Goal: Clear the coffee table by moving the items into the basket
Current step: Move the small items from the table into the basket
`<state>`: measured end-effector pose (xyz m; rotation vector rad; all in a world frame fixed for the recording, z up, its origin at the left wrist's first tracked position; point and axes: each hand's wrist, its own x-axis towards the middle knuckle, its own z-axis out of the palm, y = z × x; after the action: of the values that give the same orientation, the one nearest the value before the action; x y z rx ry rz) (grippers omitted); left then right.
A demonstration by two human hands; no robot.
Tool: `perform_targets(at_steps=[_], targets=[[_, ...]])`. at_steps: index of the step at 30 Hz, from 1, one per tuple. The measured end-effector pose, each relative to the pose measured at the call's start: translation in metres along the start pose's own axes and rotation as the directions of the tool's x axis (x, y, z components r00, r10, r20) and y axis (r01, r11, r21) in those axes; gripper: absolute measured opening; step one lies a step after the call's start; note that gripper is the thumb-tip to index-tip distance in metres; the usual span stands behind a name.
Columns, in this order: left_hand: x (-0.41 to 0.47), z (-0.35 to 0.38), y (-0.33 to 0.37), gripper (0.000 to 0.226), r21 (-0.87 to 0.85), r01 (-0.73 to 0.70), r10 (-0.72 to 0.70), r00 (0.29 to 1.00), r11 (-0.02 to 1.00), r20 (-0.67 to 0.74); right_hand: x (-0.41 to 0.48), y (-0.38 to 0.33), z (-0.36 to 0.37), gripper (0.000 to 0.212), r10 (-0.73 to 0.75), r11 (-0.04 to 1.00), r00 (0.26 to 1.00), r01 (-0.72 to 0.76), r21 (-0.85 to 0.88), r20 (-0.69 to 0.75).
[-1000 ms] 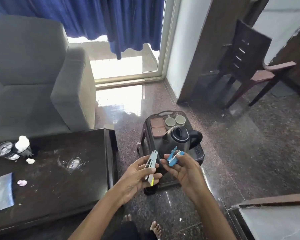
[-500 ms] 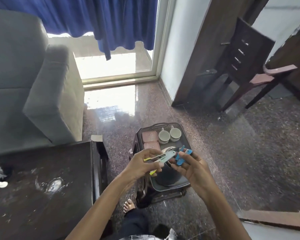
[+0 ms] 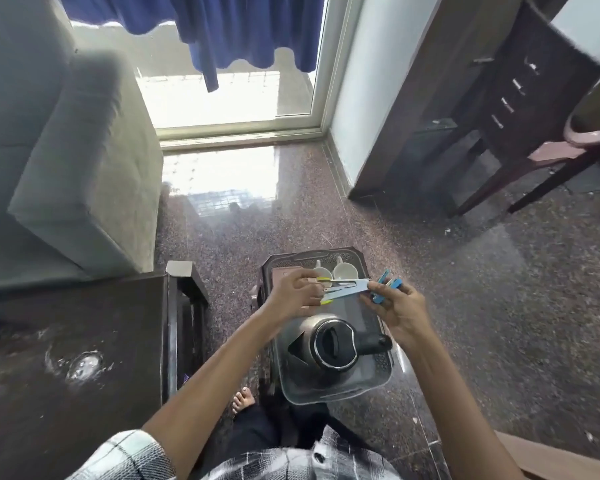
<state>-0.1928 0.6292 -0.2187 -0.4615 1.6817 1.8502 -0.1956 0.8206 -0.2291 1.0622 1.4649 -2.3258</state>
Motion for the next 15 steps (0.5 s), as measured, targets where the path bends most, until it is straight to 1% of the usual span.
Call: perform_targets(at_steps=[2, 4, 6, 9, 11, 15], targets=[[0.009, -0.001, -0.001, 0.031, 0.049, 0.019, -0.013, 0.993, 0.999, -0.12, 0.029, -0.003, -0.005, 0.024, -0.005, 1.0, 0.998, 0.003, -0.024, -0.065], [0.014, -0.005, -0.005, 0.031, 0.079, 0.051, -0.035, 0.98, 0.996, -0.198, 0.057, 0.004, -0.011, 0.024, -0.003, 0.996, 0.992, -0.008, -0.089, -0.123], [0.016, -0.008, -0.01, 0.029, 0.067, 0.094, -0.077, 0.97, 0.993, -0.229, 0.086, 0.019, -0.019, 0.025, 0.014, 0.986, 0.986, -0.042, -0.163, -0.169], [0.02, -0.009, -0.015, 0.027, 0.049, 0.129, -0.112, 0.961, 0.99, -0.252, 0.122, 0.046, -0.028, 0.028, 0.067, 0.953, 0.967, -0.134, -0.27, -0.246], [0.023, -0.006, -0.017, 0.026, 0.027, 0.134, -0.122, 0.955, 0.991, -0.269, 0.14, 0.062, -0.029, 0.028, 0.088, 0.929, 0.962, -0.174, -0.327, -0.259], [0.031, -0.001, -0.016, 0.024, -0.005, 0.141, -0.136, 0.943, 0.99, -0.303, 0.164, 0.087, -0.025, 0.038, 0.122, 0.883, 0.945, -0.243, -0.401, -0.303]])
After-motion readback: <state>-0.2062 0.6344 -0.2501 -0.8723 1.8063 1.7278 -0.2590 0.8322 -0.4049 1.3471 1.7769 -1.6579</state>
